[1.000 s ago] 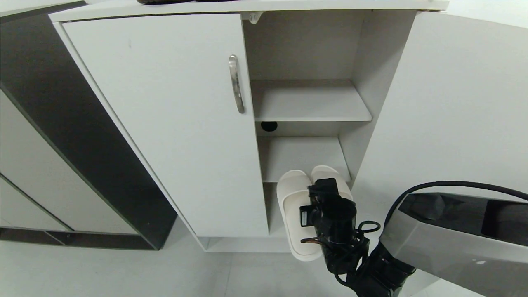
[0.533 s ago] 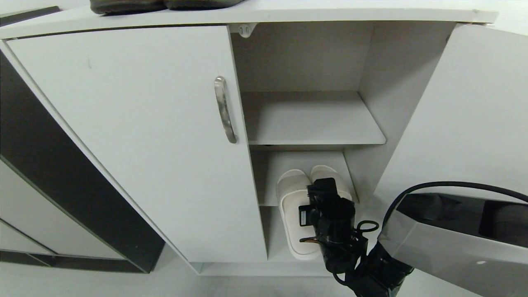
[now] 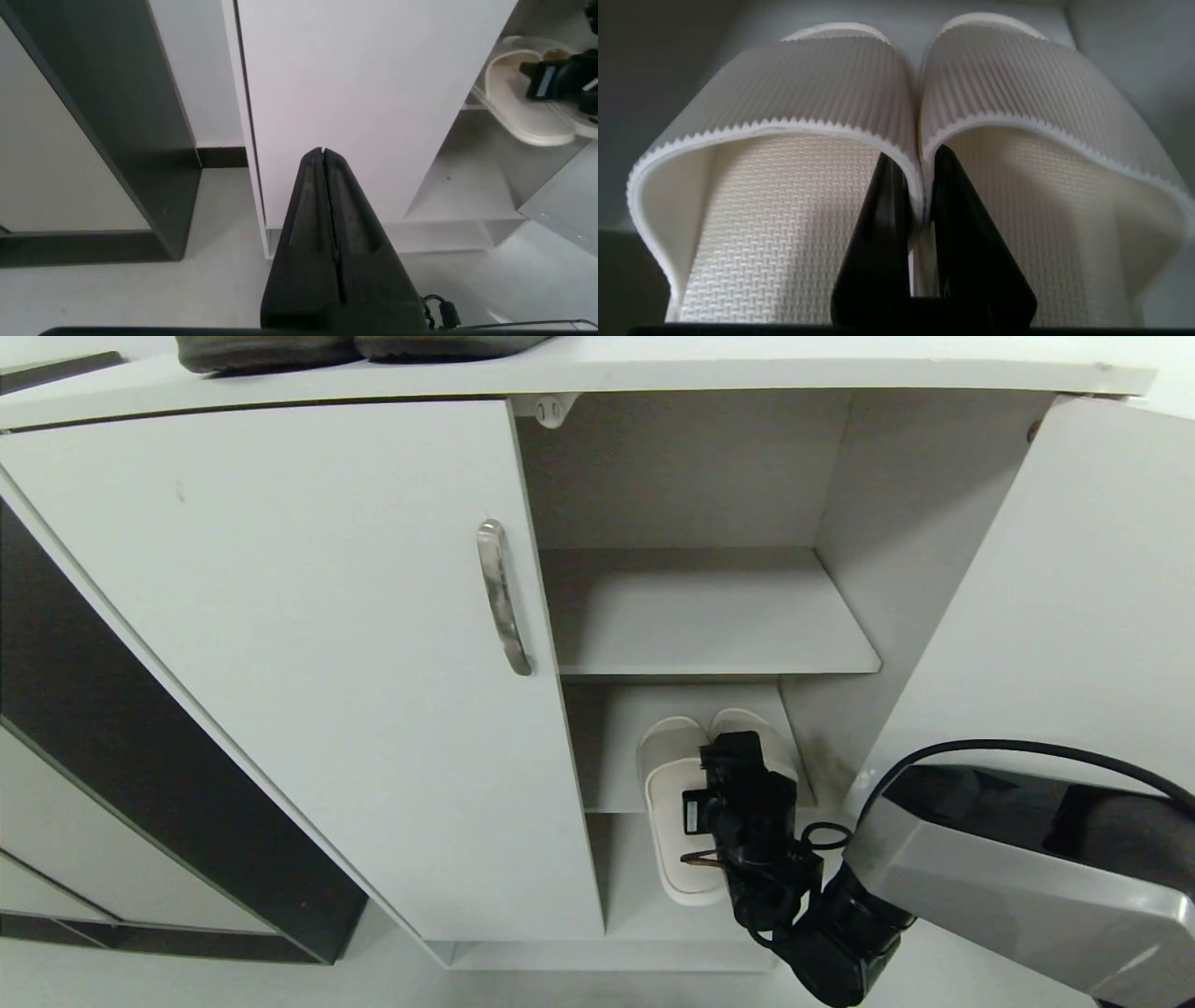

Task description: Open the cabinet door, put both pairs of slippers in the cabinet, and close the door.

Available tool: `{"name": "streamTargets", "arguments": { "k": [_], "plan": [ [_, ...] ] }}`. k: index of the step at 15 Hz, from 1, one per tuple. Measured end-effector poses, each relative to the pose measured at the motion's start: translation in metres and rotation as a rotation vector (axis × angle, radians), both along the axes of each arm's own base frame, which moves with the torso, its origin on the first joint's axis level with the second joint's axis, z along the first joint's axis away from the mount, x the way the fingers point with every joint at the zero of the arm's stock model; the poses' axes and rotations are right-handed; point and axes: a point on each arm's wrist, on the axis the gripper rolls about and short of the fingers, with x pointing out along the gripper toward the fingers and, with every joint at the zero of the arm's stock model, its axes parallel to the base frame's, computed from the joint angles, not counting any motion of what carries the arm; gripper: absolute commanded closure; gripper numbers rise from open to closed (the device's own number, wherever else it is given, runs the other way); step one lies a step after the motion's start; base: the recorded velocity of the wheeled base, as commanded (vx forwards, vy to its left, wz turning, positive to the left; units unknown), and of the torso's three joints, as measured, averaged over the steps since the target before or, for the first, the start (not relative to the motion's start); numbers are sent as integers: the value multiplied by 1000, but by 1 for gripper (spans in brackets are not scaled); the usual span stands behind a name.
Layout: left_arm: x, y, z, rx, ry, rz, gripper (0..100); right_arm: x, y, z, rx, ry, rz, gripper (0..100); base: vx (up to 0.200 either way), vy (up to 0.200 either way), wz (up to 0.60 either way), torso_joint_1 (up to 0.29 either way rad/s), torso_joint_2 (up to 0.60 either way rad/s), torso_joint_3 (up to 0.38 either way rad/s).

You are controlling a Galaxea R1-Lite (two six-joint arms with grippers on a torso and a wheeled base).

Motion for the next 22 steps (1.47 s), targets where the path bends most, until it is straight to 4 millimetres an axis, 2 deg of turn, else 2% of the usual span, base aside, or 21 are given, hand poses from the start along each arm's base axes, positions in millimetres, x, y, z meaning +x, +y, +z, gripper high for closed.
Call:
{"name": "streamTargets", "arguments": {
  "k": [9, 12, 22],
  "plan": [
    [0, 0, 0, 1, 0, 0, 100, 57, 16, 16, 34, -43, -52, 100, 0, 0, 0, 0, 0, 0],
    [0, 0, 0, 1, 0, 0, 100, 72, 18, 16, 41, -54, -69, 100, 0, 0, 0, 0, 0, 0],
    [0, 0, 0, 1, 0, 0, 100, 81, 20, 4, 33, -48, -77, 100, 0, 0, 0, 0, 0, 0]
  ]
}}
